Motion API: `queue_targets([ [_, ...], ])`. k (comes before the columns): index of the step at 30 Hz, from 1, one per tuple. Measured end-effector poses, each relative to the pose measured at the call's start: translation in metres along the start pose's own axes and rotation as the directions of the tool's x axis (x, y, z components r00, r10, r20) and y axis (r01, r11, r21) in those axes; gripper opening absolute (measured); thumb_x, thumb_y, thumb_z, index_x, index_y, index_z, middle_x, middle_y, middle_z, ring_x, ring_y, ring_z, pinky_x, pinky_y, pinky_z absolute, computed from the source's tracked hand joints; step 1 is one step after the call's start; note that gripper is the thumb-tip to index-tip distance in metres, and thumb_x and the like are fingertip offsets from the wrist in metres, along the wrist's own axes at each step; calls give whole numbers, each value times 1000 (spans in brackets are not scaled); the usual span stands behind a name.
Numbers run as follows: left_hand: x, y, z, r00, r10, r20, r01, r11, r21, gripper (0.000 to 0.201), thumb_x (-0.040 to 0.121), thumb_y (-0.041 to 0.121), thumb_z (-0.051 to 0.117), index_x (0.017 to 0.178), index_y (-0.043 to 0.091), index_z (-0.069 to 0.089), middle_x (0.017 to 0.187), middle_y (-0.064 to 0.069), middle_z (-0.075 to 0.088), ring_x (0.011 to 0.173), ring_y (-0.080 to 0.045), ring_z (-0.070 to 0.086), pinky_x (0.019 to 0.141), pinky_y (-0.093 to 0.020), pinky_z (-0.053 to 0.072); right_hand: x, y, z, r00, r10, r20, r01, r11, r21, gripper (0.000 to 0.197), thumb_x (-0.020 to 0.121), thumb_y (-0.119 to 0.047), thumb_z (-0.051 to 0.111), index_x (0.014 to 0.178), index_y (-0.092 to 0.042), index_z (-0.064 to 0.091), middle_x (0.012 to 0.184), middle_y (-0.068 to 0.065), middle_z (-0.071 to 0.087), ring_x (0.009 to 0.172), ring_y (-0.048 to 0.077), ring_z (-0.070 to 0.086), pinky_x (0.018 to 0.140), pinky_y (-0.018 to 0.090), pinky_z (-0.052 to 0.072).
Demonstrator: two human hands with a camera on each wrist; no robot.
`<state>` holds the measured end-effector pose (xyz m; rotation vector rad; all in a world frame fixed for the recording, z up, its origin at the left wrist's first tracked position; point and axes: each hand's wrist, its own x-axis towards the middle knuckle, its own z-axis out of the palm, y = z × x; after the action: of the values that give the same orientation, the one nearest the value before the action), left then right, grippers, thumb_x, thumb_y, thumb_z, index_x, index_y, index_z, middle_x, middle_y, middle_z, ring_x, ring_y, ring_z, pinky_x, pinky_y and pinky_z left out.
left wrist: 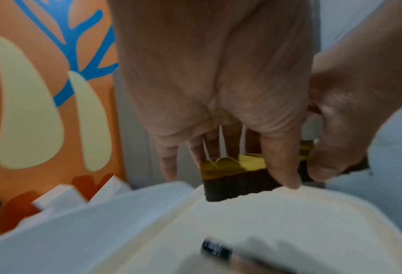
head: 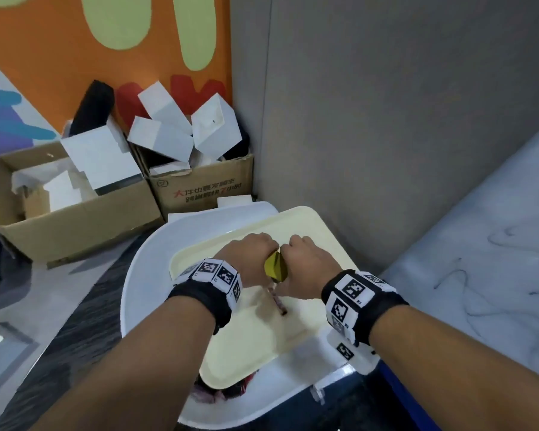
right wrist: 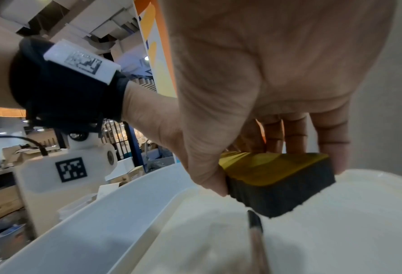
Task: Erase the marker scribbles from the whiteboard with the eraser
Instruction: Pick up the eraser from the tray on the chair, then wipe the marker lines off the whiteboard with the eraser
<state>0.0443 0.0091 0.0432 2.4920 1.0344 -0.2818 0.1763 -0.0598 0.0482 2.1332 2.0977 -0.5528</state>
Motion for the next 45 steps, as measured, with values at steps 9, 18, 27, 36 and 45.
queue_targets([
  [9, 27, 119, -48, 911, 335, -241, -334, 942, 47, 54, 80, 49, 67, 128, 32, 50, 119, 8, 59, 106, -17, 58, 81, -33, 48, -101, 92, -96, 965, 77, -250, -76, 997, 14, 50, 78, -31, 76, 118, -12, 53, 116, 6, 48, 109, 23, 46, 90, 38, 47],
  [18, 35, 252, -69, 784, 472, -403, -520, 854, -12, 51, 79, 58, 55, 123, 32, 48, 119, 12, 49, 113, -12, 52, 90, -30, 45, -220, 171, -163, 894, 92, -438, -122, 992, -39, 47, 80, -31, 76, 118, -13, 54, 117, 7, 46, 108, 28, 49, 87, 47, 48],
  [27, 9, 356, -122, 584, 584, -564, -623, 768, 150, 44, 88, 51, 58, 124, 29, 47, 114, 12, 46, 108, -10, 47, 89, -29, 43, -310, 210, -229, 838, 83, -539, -187, 972, -141, 45, 81, -35, 75, 117, -17, 54, 117, 0, 47, 108, 21, 50, 88, 43, 49],
  [36, -14, 411, -167, 500, 620, -605, -589, 755, 288, 43, 88, 48, 59, 124, 28, 47, 114, 11, 47, 106, -12, 47, 90, -33, 44, -360, 221, -272, 782, 110, -613, -261, 952, -162, 51, 82, -36, 74, 124, -16, 52, 120, 2, 49, 110, 21, 48, 90, 41, 49],
  [45, -33, 428, -182, 490, 613, -620, -556, 767, 319, 53, 89, 47, 59, 135, 29, 39, 116, 9, 41, 107, -13, 44, 86, -31, 46, -380, 217, -289, 763, 72, -643, -257, 946, -198, 52, 82, -31, 75, 126, -17, 51, 119, 0, 48, 113, 20, 47, 91, 41, 48],
])
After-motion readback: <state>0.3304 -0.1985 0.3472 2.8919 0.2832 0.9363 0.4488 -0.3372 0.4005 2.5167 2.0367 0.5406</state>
